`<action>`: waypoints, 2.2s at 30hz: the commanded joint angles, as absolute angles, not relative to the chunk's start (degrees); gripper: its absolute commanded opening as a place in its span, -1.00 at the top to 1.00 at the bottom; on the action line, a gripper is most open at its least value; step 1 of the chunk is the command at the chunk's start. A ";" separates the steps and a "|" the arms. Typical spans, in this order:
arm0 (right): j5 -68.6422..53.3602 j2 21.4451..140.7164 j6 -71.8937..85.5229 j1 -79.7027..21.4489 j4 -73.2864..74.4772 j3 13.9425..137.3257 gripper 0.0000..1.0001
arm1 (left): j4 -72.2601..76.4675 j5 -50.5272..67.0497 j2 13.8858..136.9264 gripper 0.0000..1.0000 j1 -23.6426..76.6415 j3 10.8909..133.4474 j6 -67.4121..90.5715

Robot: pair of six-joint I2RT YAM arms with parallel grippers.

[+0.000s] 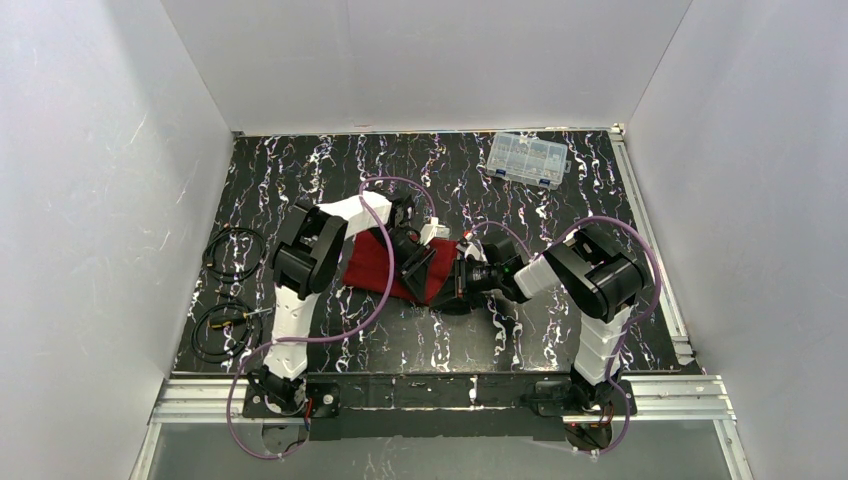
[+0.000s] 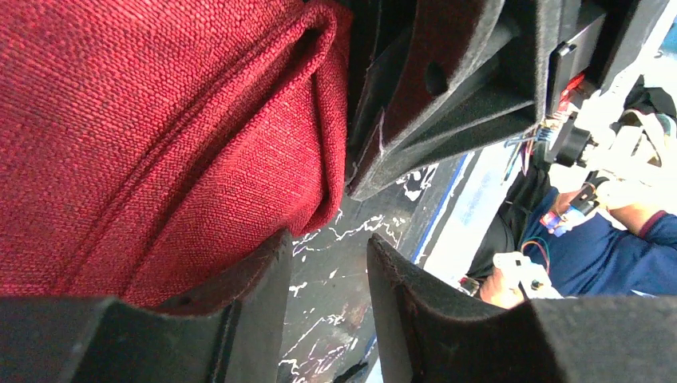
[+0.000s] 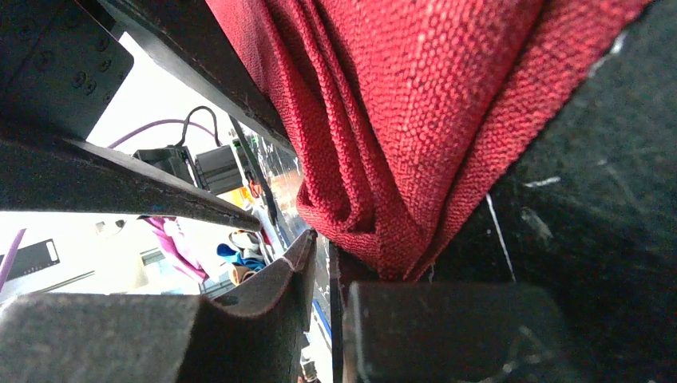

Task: Fold the napkin into a case and place the utensils inside
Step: Smooth out the 2/3-rectangle-folded napkin at the center of the board.

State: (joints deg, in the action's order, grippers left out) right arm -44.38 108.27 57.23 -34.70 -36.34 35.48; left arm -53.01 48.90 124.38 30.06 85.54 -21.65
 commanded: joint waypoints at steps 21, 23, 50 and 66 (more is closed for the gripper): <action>-41.68 109.38 57.17 -34.21 -29.97 43.95 0.58 | -56.37 45.07 125.82 0.25 28.48 86.90 -26.39; -40.71 110.48 56.73 -34.22 -29.80 43.76 0.61 | -56.34 45.13 125.71 0.25 28.48 87.12 -26.25; -37.26 112.66 55.28 -31.30 -31.10 38.31 0.69 | -74.79 38.49 128.27 0.28 13.61 92.19 -40.06; -37.00 111.82 55.79 -31.34 -31.51 36.80 0.68 | -71.59 26.19 128.20 0.35 7.14 92.59 -42.67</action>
